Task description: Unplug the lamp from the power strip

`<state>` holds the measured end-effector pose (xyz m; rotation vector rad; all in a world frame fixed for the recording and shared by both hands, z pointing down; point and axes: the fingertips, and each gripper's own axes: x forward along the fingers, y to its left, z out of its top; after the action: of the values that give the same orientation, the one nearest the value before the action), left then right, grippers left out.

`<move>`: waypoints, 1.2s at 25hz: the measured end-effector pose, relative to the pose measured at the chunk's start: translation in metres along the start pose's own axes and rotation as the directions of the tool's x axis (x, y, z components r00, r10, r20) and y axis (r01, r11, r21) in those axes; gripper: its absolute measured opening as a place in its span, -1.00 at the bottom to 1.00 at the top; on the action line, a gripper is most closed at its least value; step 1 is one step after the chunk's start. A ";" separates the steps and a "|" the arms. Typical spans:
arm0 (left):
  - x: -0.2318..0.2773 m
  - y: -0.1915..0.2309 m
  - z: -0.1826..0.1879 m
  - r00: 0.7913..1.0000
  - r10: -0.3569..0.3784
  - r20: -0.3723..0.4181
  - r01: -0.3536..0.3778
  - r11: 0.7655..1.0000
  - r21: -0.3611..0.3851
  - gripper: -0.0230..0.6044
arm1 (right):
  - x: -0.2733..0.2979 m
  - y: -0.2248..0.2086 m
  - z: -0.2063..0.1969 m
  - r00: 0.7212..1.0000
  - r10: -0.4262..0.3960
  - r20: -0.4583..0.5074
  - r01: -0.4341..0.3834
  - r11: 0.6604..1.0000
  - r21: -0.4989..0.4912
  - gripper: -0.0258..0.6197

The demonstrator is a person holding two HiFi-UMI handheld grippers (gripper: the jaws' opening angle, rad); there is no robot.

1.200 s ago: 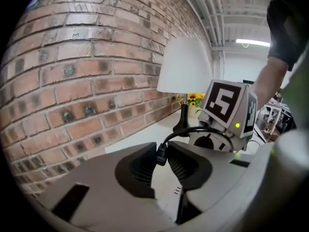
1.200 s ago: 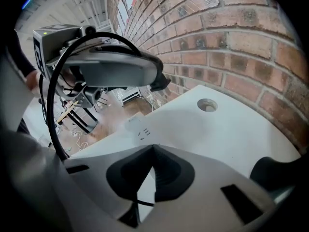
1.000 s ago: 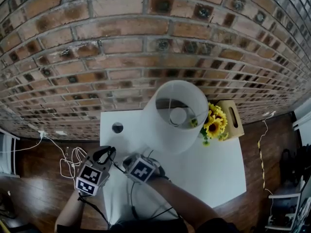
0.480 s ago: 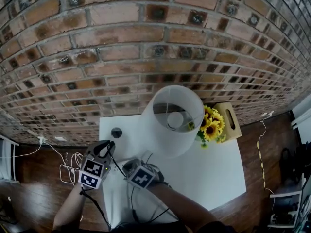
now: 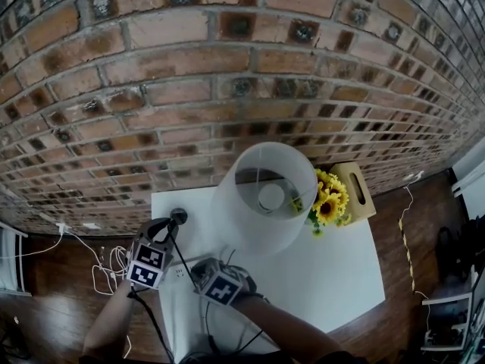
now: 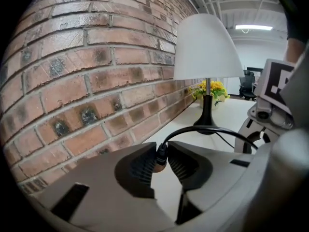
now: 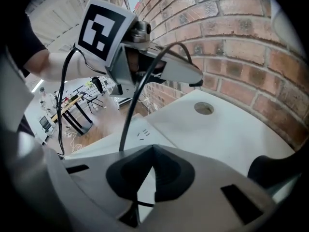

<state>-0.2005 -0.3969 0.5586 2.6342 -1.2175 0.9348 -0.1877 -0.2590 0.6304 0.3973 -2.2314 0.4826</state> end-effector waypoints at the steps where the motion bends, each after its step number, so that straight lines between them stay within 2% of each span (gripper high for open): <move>1: 0.004 0.002 -0.002 1.000 0.000 -0.005 0.000 1.000 0.000 -0.63 | 0.000 0.000 0.000 1.000 -0.001 0.001 0.001 1.000 0.001 -0.91; 12: 0.058 0.016 -0.029 0.996 -0.023 -0.088 0.026 0.999 0.032 -0.63 | -0.003 -0.002 -0.001 1.000 0.007 0.016 -0.007 1.000 0.012 -0.92; 20: 0.079 0.015 -0.049 0.990 -0.060 -0.131 0.061 0.998 0.008 -0.63 | -0.003 0.000 0.000 0.999 0.035 0.028 -0.036 0.999 0.030 -0.92; 25: 0.087 0.008 -0.063 0.976 -0.094 -0.194 0.097 0.995 0.007 -0.62 | -0.002 0.000 0.000 0.998 0.047 0.040 -0.049 0.998 0.045 -0.92; 30: 0.087 0.008 -0.066 0.969 -0.086 -0.231 0.093 0.995 0.022 -0.60 | -0.002 -0.001 -0.001 0.998 0.049 0.050 -0.052 0.997 0.055 -0.92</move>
<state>-0.1958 -0.4385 0.6602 2.4938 -1.0291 1.2128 -0.1857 -0.2590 0.6296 0.3860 -2.2834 0.5691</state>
